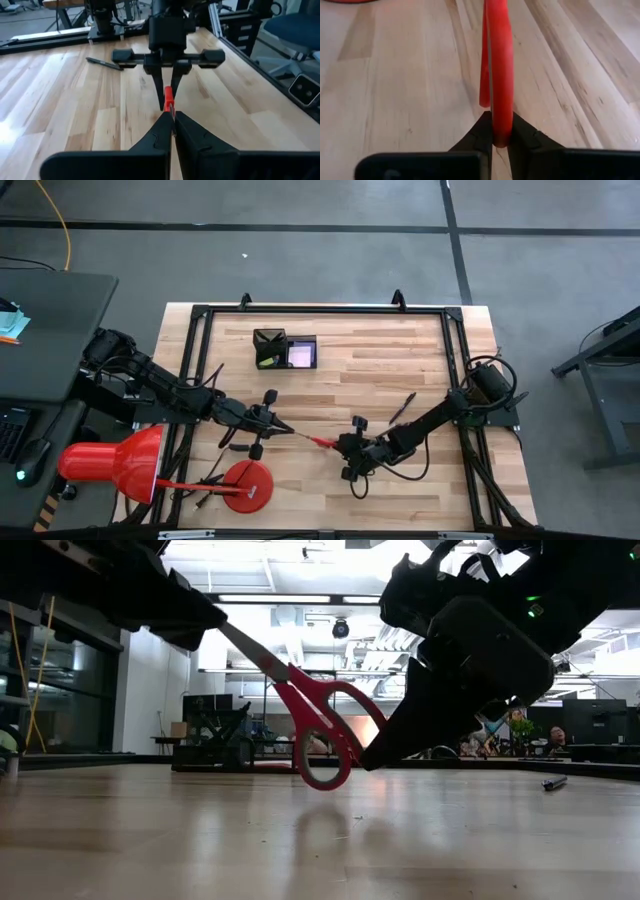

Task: Pick and place office supplies into organizer
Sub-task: Put the red scissors into the desk organizer

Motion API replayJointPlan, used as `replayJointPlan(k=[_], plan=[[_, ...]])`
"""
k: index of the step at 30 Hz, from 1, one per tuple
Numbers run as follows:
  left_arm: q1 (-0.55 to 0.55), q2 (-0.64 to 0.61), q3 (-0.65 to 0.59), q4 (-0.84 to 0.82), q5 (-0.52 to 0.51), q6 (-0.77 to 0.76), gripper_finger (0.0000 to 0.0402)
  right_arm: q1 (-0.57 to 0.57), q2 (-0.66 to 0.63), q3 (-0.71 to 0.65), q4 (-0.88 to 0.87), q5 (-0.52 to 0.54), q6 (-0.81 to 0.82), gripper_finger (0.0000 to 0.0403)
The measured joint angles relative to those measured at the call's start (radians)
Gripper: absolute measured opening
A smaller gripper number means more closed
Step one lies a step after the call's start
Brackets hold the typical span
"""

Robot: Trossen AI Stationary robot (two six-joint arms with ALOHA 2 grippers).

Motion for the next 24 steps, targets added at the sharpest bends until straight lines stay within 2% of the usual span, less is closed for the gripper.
replayJointPlan(k=[8,14,18,24], plan=[[0.0,-0.009,0.001,-0.109,-0.006,-0.001,0.0001,0.0,0.0,0.0,-0.004,-0.009,0.01,0.0017],[-0.001,-0.029,0.001,-0.171,-0.115,-0.058,0.0007,-0.001,-0.004,0.0,-0.012,0.023,0.028,0.0015],[-0.003,-0.057,0.001,-0.217,-0.224,-0.097,0.0042,-0.001,-0.018,0.0,-0.031,0.04,0.061,0.0015],[-0.002,-0.116,-0.001,-0.32,-0.294,-0.156,0.0133,-0.004,-0.019,0.0,-0.049,0.046,0.084,0.0015]])
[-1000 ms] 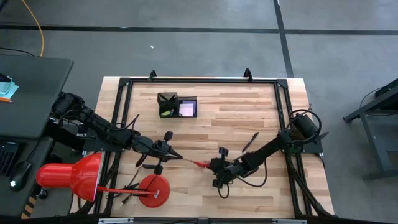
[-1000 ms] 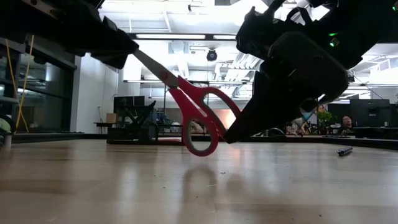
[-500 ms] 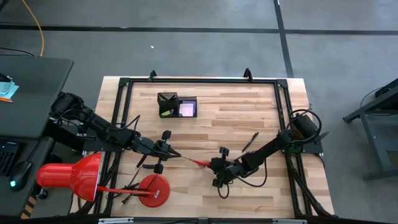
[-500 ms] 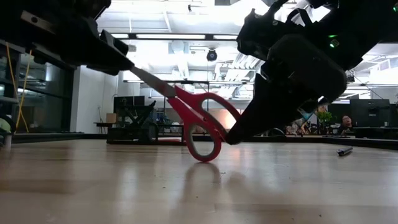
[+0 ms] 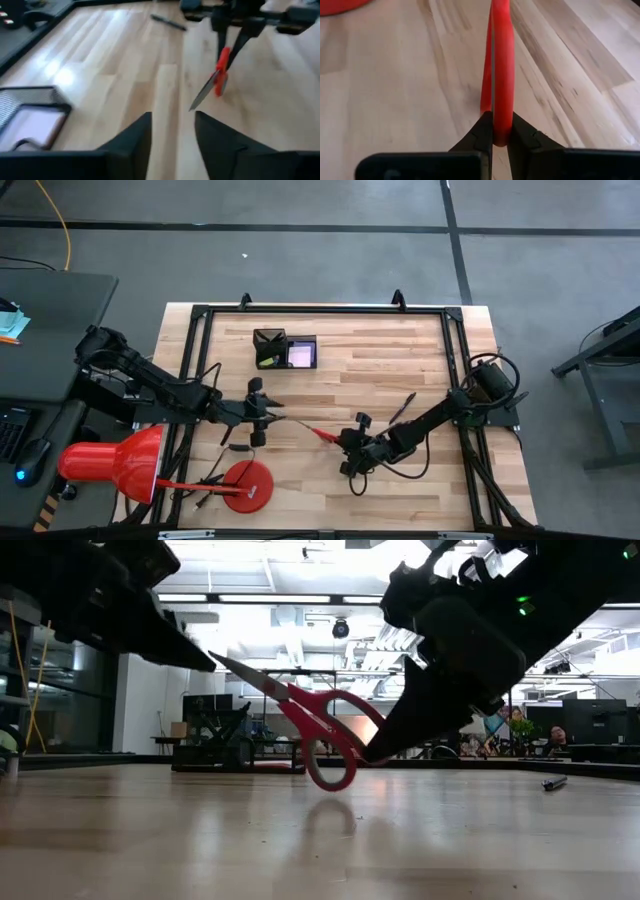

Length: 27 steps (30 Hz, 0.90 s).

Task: Pick and place office supplies into organizer
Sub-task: Put the red scissors into the desk organizer

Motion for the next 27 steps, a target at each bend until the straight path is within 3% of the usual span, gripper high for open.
replayJointPlan(k=[4,13,23,27], plan=[[0.0,-0.064,0.0,-0.065,-0.045,-0.003,0.0184,-0.008,-0.002,0.0,-0.035,0.005,0.007,0.0014],[-0.001,-0.219,0.0,-0.233,0.009,-0.052,0.0246,-0.092,-0.142,0.032,-0.292,-0.036,-0.084,0.0013],[-0.001,-0.27,0.002,-0.278,-0.023,-0.077,0.0266,-0.271,-0.156,0.406,-0.855,-0.089,-0.326,0.0011],[-0.001,-0.298,0.002,-0.36,-0.056,-0.097,0.0266,-0.34,-0.152,0.567,-0.971,-0.082,-0.458,0.0011]])
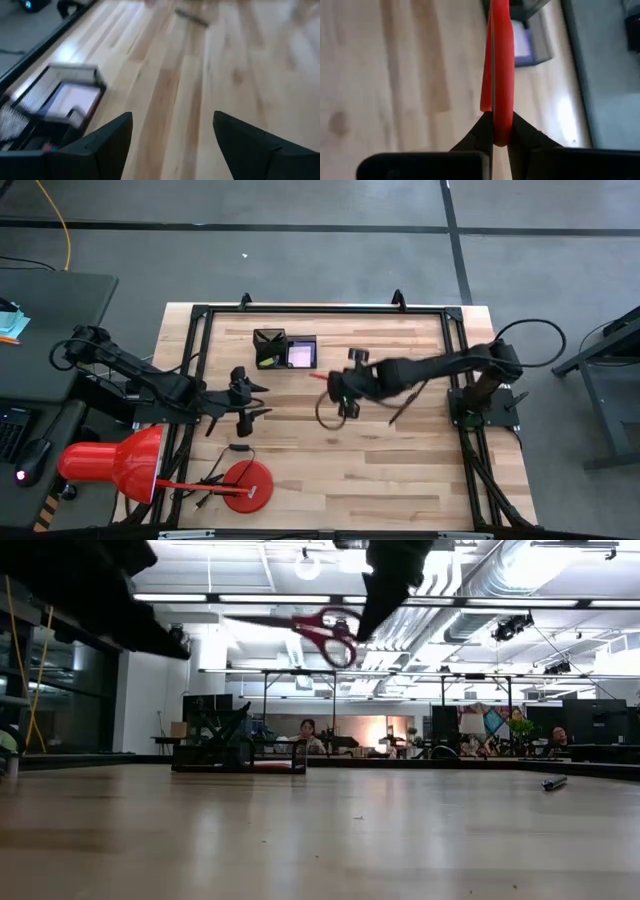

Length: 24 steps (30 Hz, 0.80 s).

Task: Pick and place office supplies into organizer
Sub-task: Put the red scissors into the desk organizer

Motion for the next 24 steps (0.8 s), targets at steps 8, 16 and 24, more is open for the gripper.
replayJointPlan(k=[8,16,24], plan=[[-0.02,-0.051,-0.06,-0.07,-0.046,-0.145,0.0266,-0.146,0.134,0.293,-0.269,0.007,-0.21,0.0012],[-0.118,-0.219,-0.203,0.03,-0.189,-0.193,0.0266,-0.237,0.339,0.586,-0.397,0.1,-0.414,0.0013],[-0.187,-0.366,-0.31,0.051,-0.205,-0.212,0.0266,-0.239,0.542,0.801,-0.49,0.306,-0.616,0.0011]])
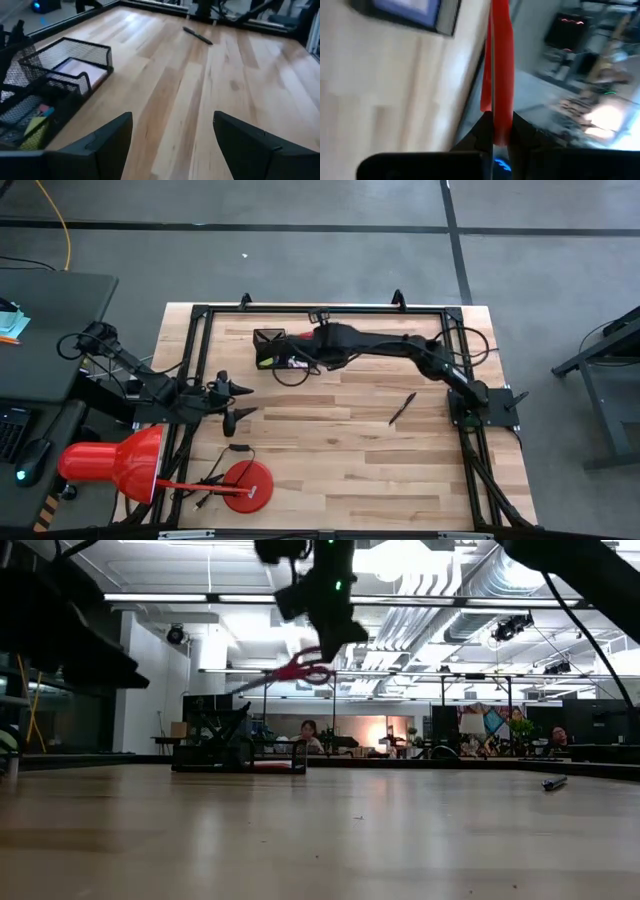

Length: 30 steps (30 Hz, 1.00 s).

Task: Pick and place office supplies into organizer
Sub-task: Put the red scissors into the desk organizer

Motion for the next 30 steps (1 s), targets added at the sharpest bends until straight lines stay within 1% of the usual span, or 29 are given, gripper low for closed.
replayJointPlan(k=[3,6,8,10,12,15,18,20,21,26,30], plan=[[-0.019,-0.034,-0.027,-0.008,-0.006,-0.014,0.0266,0.012,0.006,-0.055,0.061,0.133,-0.084,0.0015],[-0.03,-0.055,-0.038,-0.005,-0.006,-0.014,0.0266,0.022,0.011,-0.061,0.09,0.221,-0.133,0.0012],[-0.035,-0.06,-0.036,0.005,-0.003,-0.014,0.0266,0.029,0.015,-0.058,0.142,0.28,-0.171,0.001],[-0.035,-0.06,-0.036,0.004,-0.003,-0.011,0.0266,0.038,0.015,-0.058,0.199,0.314,-0.256,0.001],[-0.034,-0.06,-0.036,0.0,-0.002,-0.011,0.0266,0.05,0.015,-0.057,0.265,0.341,-0.381,0.001],[-0.034,-0.06,-0.036,0.001,0.0,-0.011,0.0266,0.059,0.015,-0.059,0.375,0.359,-0.594,0.0012],[-0.034,-0.06,-0.036,0.004,0.013,-0.012,0.0266,0.058,0.015,-0.059,0.481,0.36,-0.717,0.0017],[-0.034,-0.06,-0.036,0.005,0.018,-0.012,0.0266,0.054,0.015,-0.059,0.51,0.393,-0.817,0.0016],[-0.034,-0.06,-0.036,0.006,0.02,-0.012,0.0266,0.05,0.015,-0.059,0.52,0.393,-0.868,0.0015],[-0.034,-0.06,-0.036,0.006,0.021,-0.012,0.0266,0.036,0.015,-0.06,0.517,0.307,-1.114,0.001],[-0.034,-0.06,-0.036,0.006,0.034,-0.014,0.0266,0.028,0.015,-0.06,0.579,0.287,-1.217,0.0014]])
